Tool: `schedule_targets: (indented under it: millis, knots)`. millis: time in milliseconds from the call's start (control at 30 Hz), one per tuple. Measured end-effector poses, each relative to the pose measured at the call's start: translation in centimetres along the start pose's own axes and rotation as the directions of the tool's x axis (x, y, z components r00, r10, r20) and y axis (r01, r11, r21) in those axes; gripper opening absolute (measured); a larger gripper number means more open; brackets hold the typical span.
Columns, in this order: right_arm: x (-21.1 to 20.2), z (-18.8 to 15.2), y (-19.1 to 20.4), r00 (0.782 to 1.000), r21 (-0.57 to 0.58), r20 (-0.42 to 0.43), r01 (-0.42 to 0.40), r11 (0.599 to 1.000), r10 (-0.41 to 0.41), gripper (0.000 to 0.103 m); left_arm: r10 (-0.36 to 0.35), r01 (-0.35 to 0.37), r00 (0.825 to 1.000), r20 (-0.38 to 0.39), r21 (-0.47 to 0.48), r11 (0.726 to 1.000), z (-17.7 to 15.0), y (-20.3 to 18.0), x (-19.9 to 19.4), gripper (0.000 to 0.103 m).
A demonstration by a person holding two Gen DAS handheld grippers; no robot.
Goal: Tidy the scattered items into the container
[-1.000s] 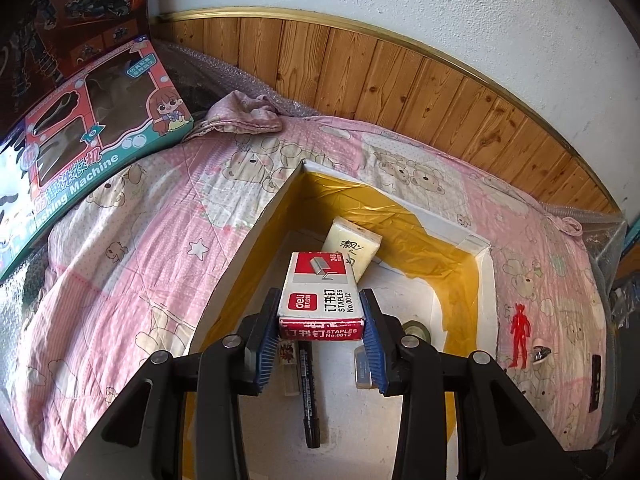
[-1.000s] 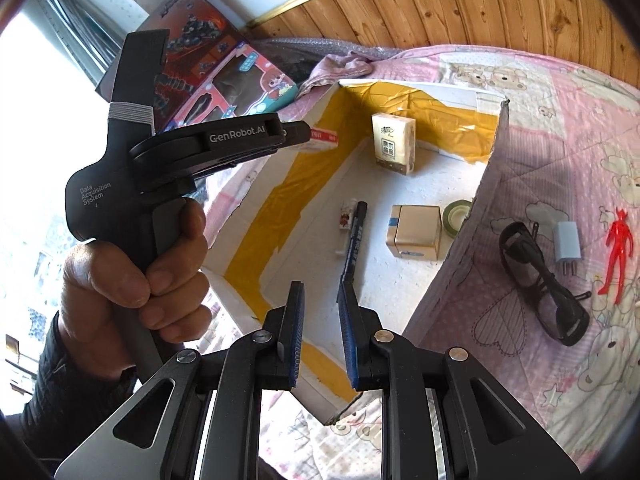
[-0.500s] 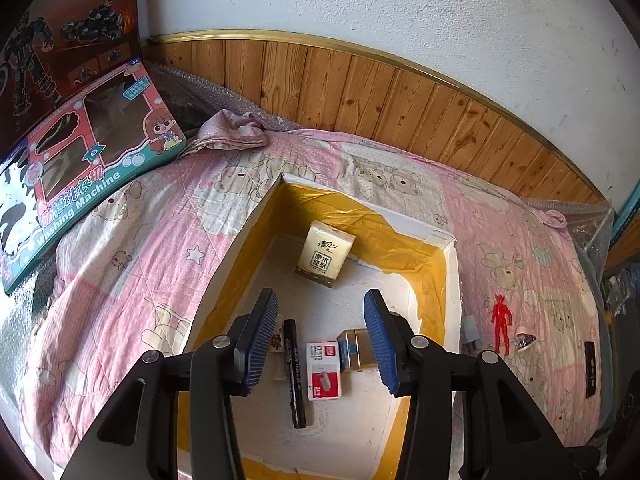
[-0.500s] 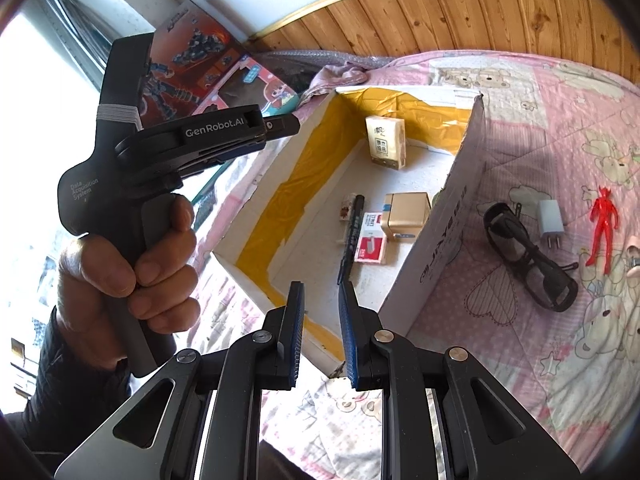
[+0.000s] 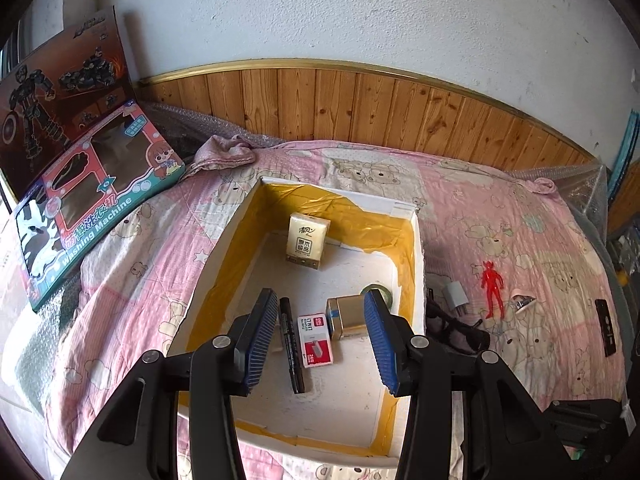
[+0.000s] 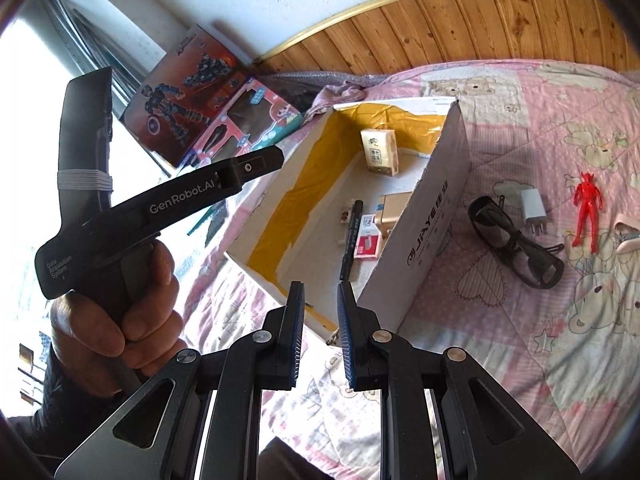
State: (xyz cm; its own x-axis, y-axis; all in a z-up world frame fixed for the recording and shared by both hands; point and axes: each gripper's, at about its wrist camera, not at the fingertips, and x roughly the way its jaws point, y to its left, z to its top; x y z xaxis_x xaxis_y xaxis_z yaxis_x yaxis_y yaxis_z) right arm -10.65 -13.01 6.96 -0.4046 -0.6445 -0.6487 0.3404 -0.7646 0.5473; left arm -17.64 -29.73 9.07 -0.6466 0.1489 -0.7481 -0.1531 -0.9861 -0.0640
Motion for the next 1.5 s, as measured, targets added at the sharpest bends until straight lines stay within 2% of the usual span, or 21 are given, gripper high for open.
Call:
schedule_targets:
  millis: [133,400,767,1100,1200,1267,1500]
  knots:
    - [-1.5,-0.8,-1.1,1.0,0.027,0.026,-0.01,1.0,0.009,0.018,-0.017,0.017,1.0,0.005,0.011,1.0,-0.6,-1.1,-1.1,0.047]
    - [-4.8,-3.4,-5.8,0.997,0.152,0.079,0.0,0.988,-0.012,0.018,-0.056,0.056,0.998,-0.002,0.04,0.998,-2.3,-3.8,-2.7,0.047]
    - [-7.7,-6.6,-11.1,0.992,0.26,0.117,0.023,0.965,-0.055,0.018,-0.143,0.15,0.987,-0.069,0.102,0.983,-5.7,-10.0,-2.7,0.047]
    - [-9.5,-8.0,-15.3,0.985,0.344,0.144,0.038,0.938,-0.093,0.019,-0.198,0.216,0.969,-0.149,0.12,0.969,-7.6,-15.1,-0.2,0.047]
    - [-9.8,-8.0,-16.7,0.983,0.367,0.148,0.045,0.929,-0.106,0.02,-0.205,0.226,0.963,-0.175,0.107,0.968,-7.8,-16.1,1.1,0.047]
    - [-9.9,-7.8,-17.5,0.982,0.38,0.147,0.051,0.923,-0.115,0.02,-0.209,0.23,0.959,-0.191,0.095,0.969,-7.7,-16.5,2.1,0.052]
    - [-9.9,-6.1,-20.2,0.979,0.41,0.146,0.069,0.91,-0.14,0.02,-0.207,0.218,0.95,-0.236,0.024,0.976,-6.8,-17.3,6.3,0.052]
